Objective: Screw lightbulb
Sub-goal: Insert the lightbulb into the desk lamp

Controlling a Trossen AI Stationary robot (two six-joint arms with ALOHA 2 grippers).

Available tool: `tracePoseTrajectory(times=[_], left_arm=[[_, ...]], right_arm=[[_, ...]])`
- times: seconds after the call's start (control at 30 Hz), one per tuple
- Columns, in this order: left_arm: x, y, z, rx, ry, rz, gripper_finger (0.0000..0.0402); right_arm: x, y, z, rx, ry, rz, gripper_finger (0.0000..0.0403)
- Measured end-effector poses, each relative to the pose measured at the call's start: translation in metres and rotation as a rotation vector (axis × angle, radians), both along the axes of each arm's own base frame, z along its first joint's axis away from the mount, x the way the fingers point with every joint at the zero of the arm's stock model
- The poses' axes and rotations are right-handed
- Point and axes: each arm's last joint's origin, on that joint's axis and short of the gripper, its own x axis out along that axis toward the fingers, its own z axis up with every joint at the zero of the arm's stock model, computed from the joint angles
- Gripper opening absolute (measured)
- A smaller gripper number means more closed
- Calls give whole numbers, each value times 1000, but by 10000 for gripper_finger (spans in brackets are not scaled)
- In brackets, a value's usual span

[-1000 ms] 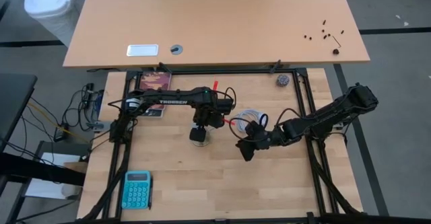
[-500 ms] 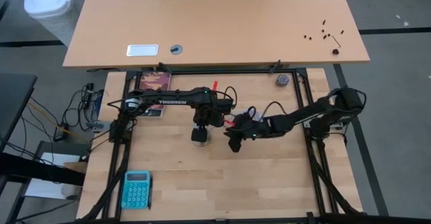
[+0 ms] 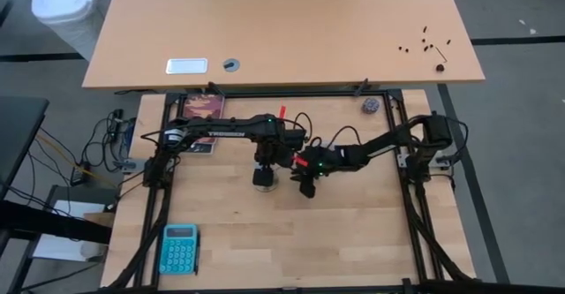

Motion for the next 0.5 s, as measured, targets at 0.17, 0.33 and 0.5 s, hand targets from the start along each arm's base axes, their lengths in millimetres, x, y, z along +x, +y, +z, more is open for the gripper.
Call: tracePoseTrajectory(times=[0.17,0.33,0.5], left_arm=[[1,0,0,0,2,51,265],[1,0,0,2,5,128,265],[2,0,0,-4,3,165,265]], right_arm=[[2,-12,2,-94,-39,-16,110],[1,-19,1,-79,-30,-64,110],[1,-20,1,-138,-19,-49,110]])
